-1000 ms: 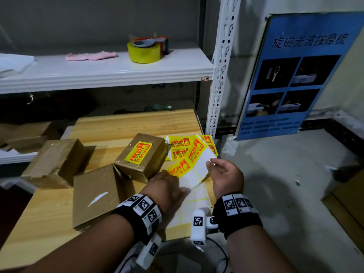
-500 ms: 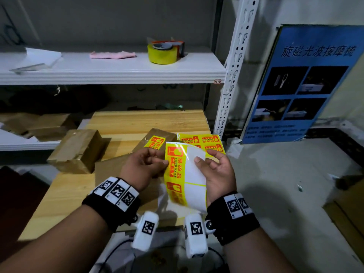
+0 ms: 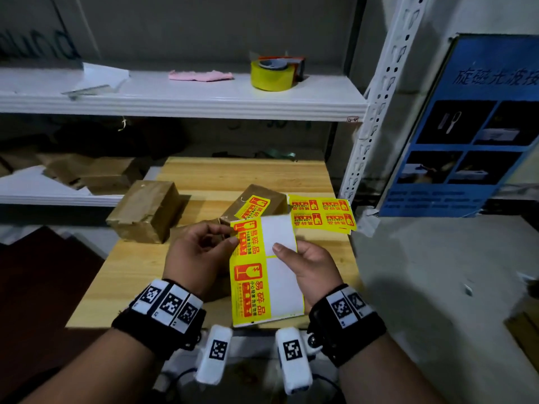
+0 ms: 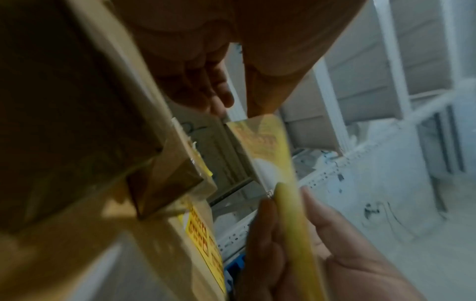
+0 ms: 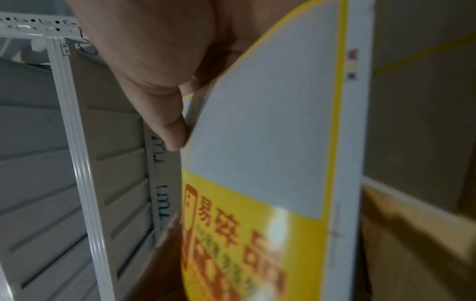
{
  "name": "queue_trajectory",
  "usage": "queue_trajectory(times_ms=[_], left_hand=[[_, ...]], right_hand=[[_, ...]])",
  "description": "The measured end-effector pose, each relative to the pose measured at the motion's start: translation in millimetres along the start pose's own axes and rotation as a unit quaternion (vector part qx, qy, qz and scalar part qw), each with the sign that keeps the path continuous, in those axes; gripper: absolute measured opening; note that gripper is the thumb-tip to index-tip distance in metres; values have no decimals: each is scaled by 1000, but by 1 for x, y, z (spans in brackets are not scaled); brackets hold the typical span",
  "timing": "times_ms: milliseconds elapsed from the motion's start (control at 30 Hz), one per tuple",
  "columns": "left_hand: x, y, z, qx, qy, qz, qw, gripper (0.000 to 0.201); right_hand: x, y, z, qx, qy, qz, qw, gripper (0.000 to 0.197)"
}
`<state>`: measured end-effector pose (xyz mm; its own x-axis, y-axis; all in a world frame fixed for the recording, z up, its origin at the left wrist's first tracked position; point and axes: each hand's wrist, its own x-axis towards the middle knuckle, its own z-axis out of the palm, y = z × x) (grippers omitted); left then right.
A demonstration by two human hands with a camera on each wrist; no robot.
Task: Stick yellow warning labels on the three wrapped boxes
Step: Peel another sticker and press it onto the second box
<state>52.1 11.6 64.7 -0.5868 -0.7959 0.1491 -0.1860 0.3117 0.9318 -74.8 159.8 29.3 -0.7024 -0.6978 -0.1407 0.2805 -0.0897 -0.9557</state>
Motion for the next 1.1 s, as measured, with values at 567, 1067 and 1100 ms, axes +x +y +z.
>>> queue_trajectory(times_ms=[567, 1067, 1100], left_hand=[[-7, -2, 5, 151, -147, 219, 953, 30], [-9, 6, 4, 133, -153, 202, 958, 29], [-9, 6, 5, 134, -154, 201, 958, 27]], right_hand=[[3, -3, -11, 49, -35, -17, 998, 18], [-1, -3, -9, 27, -50, -23, 998, 35], [-2, -3, -9, 21, -50, -24, 998, 34]])
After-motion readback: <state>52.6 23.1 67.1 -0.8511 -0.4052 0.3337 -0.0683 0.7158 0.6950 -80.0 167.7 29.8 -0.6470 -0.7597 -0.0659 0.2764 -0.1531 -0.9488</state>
